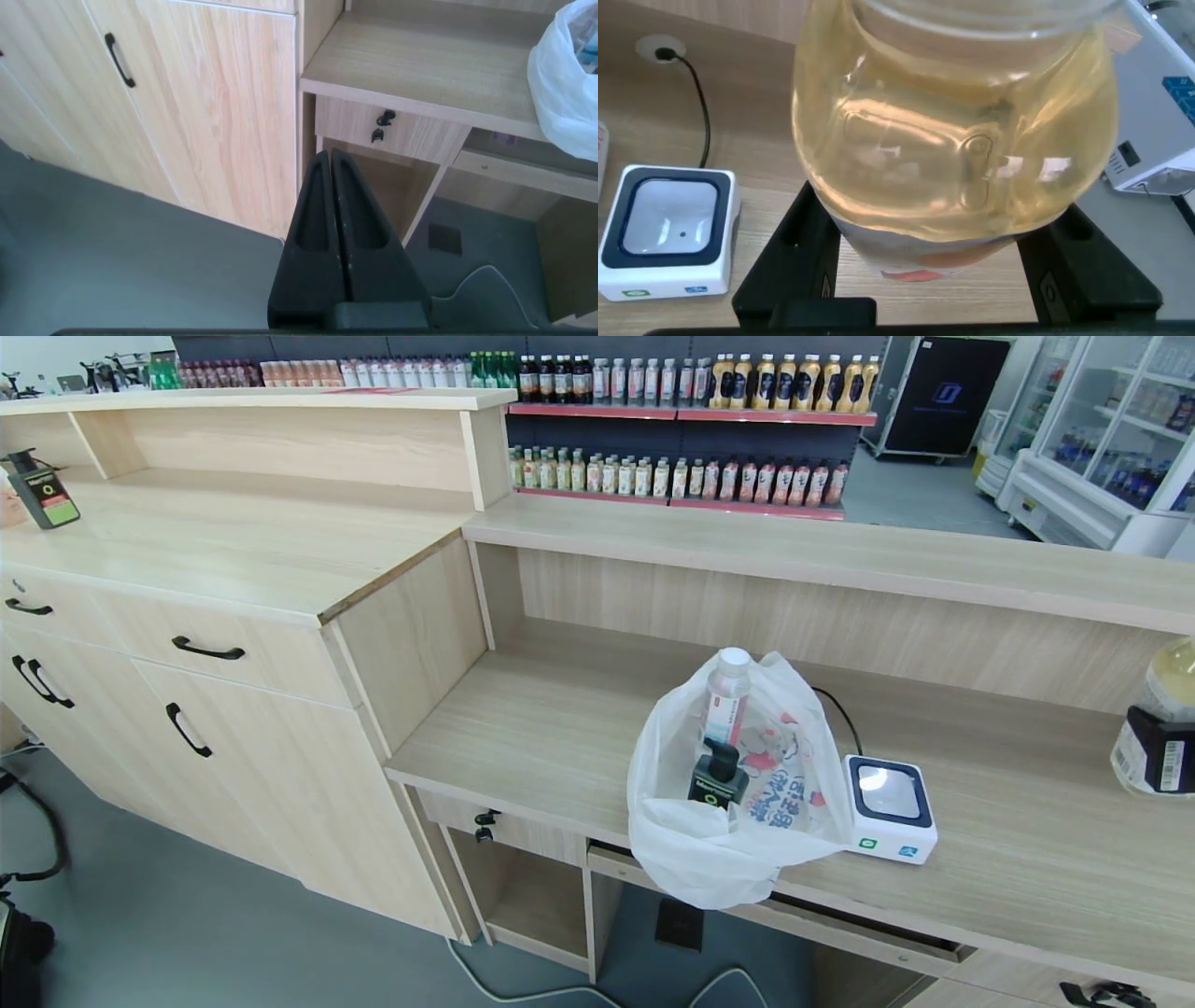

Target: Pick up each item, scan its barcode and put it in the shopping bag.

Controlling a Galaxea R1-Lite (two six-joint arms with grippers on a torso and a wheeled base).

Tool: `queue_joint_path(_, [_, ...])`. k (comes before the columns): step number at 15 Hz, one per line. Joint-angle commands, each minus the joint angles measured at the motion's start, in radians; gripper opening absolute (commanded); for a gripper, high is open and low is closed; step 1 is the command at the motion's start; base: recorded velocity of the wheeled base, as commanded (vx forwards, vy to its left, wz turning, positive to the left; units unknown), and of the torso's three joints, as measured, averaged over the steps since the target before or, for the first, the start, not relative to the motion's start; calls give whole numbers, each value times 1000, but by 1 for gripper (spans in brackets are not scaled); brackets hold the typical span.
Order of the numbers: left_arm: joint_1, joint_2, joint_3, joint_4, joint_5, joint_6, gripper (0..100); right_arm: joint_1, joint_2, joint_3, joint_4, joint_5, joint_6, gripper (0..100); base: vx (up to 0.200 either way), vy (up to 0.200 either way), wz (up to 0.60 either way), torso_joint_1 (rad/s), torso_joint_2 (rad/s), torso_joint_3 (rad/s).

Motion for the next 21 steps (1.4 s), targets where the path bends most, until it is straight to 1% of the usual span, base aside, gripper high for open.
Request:
queue_joint_path(1, [1,0,0,0,1,0,0,11,-2,-6,-10,10,19,0,0,0,600,7,7,7])
queue_joint_path(2, [1,0,0,0,1,0,0,13,8,-9,-15,50,70,0,0,0,0,0,0,0])
queue_joint_path(4, [1,0,0,0,1,0,0,11,43,-9,-20,128,222,0,0,0,0,0,0,0])
queue_joint_path(6, [1,0,0,0,1,0,0,10,80,-17,-20,143,340,0,0,0,0,0,0,0])
queue_joint_path(8, [1,0,0,0,1,0,0,7,127,-17,-23,151,373,0,0,0,0,0,0,0])
queue_joint_path(10, [1,0,0,0,1,0,0,10,178,-27,-40,162,436,0,0,0,0,0,0,0])
queue_joint_path(12, [1,0,0,0,1,0,0,13,224,-34,-83,237,450,0,0,0,0,0,0,0])
queue_joint_path(14, [1,0,0,0,1,0,0,16,285,-38,-168,338,450,0,0,0,0,0,0,0])
queue_joint_path(16, [1,0,0,0,1,0,0,33,345,-54,-225,389,447,0,0,0,0,0,0,0])
queue_joint_path(21, [1,0,0,0,1,0,0,83,494,-80,-351,392,430,0,0,0,0,0,0,0])
